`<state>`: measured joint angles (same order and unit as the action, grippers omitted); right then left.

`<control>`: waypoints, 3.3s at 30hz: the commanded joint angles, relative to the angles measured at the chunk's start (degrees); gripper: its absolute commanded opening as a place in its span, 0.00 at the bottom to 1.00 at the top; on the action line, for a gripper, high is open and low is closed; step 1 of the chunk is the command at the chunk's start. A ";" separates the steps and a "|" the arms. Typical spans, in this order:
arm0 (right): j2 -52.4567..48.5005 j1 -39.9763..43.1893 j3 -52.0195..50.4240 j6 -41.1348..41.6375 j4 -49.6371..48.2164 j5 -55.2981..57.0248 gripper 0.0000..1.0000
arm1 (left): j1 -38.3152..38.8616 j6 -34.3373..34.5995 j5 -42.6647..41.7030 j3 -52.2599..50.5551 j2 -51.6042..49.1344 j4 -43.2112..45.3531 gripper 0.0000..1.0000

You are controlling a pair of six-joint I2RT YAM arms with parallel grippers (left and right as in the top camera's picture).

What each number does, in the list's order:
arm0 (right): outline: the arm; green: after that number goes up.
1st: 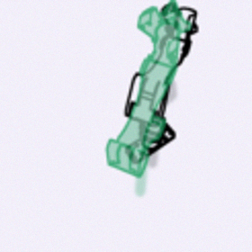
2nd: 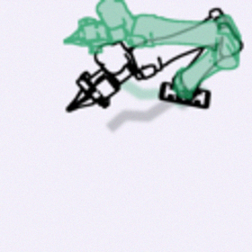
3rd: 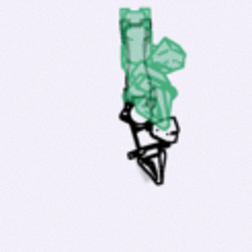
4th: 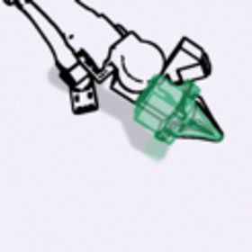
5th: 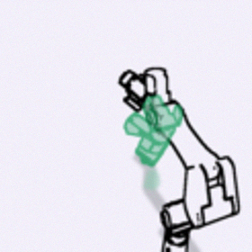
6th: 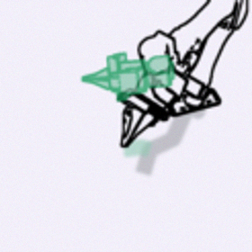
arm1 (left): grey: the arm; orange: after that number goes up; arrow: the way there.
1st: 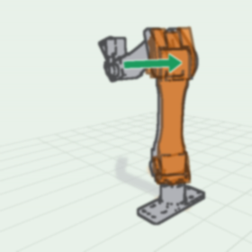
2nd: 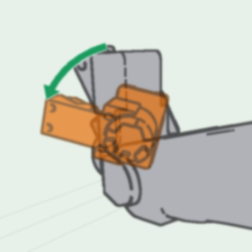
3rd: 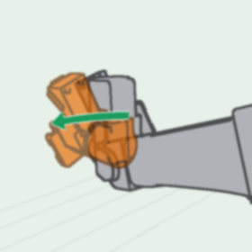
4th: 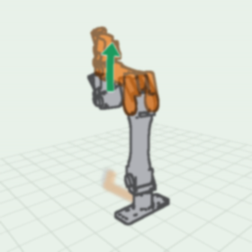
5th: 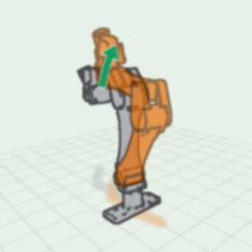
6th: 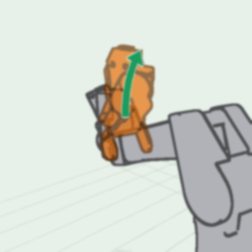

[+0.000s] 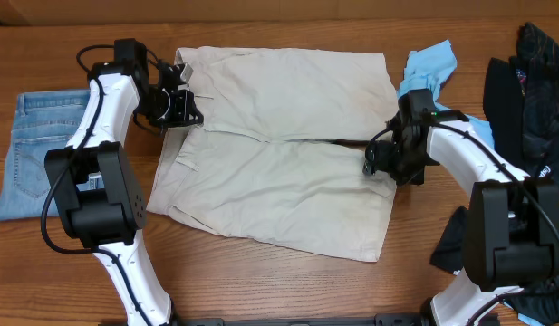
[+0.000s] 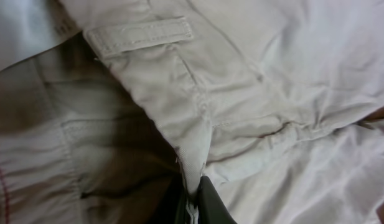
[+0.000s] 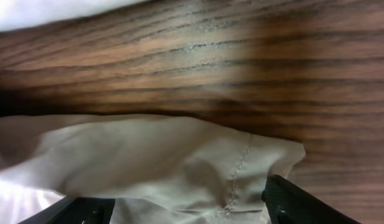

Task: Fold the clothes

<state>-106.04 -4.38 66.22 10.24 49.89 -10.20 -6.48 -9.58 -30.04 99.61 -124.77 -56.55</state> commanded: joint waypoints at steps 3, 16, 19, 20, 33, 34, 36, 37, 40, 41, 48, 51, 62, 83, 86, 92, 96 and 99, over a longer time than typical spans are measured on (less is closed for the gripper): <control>-0.50 0.17 -4.63 0.00 -6.14 1.16 0.77 | -1.81 2.86 15.21 -0.07 1.46 -0.42 0.04; -0.50 0.28 -6.99 0.00 -12.59 4.17 0.75 | -1.07 5.53 21.03 -0.15 1.33 1.36 0.10; -0.50 0.28 -6.99 0.02 -12.26 4.39 0.75 | -0.98 5.53 21.51 -0.15 1.33 1.66 0.14; -0.50 0.28 -6.99 0.02 -12.02 4.87 0.75 | -1.01 5.51 21.88 -0.15 1.33 1.68 0.14; -0.50 0.28 -6.99 0.02 -11.02 7.15 0.76 | -0.98 6.36 19.37 -0.92 1.31 2.23 0.38; -0.50 0.26 -6.99 0.02 -11.02 7.15 0.76 | -0.98 6.34 18.95 -1.03 1.31 2.38 0.41; -0.50 0.28 -6.99 0.02 -11.02 7.15 0.76 | -0.98 6.36 18.95 -1.97 1.31 3.48 0.43; -0.50 0.28 -6.99 0.04 -11.02 7.13 0.76 | -0.98 6.34 18.49 -2.64 1.31 4.26 0.44; -0.50 0.26 -6.99 0.24 -10.99 7.10 0.76 | -0.98 6.34 15.82 -5.60 1.31 7.17 0.45; -0.50 0.26 -6.99 0.24 -10.99 7.13 0.76 | -0.98 6.34 14.47 -6.58 1.31 7.96 0.44; -0.50 0.28 -6.99 0.24 -11.02 7.13 0.76 | -0.98 3.78 7.06 -9.46 1.31 9.68 0.24; -0.50 0.28 -6.99 0.24 -10.99 7.13 0.76 | -1.14 3.80 7.06 -9.35 1.49 10.27 0.06; -0.50 0.28 -6.99 0.24 -11.02 7.15 0.76 | -4.83 6.78 14.27 -7.21 3.93 8.22 0.04; -0.50 0.26 -6.99 0.22 -11.56 7.15 0.76 | -4.94 13.42 32.06 -10.12 3.91 10.43 0.21; -0.50 0.28 -6.99 0.24 -11.96 7.15 0.76 | -4.85 13.44 31.91 -10.12 3.91 10.51 0.27; -0.31 0.28 -5.64 0.48 -11.74 7.17 0.81 | -4.81 13.44 30.25 -9.11 4.11 8.98 0.33; 2.43 0.28 -1.20 0.70 -8.50 7.19 0.86 | -4.81 13.44 28.94 -7.41 6.34 6.73 0.33; 6.01 0.28 2.23 0.68 -6.47 7.19 0.87 | -4.81 13.44 28.85 -7.02 10.47 5.70 0.33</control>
<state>-104.33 -4.27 64.03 10.72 43.18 -4.60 -11.35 3.51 -0.43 90.15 -121.12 -50.35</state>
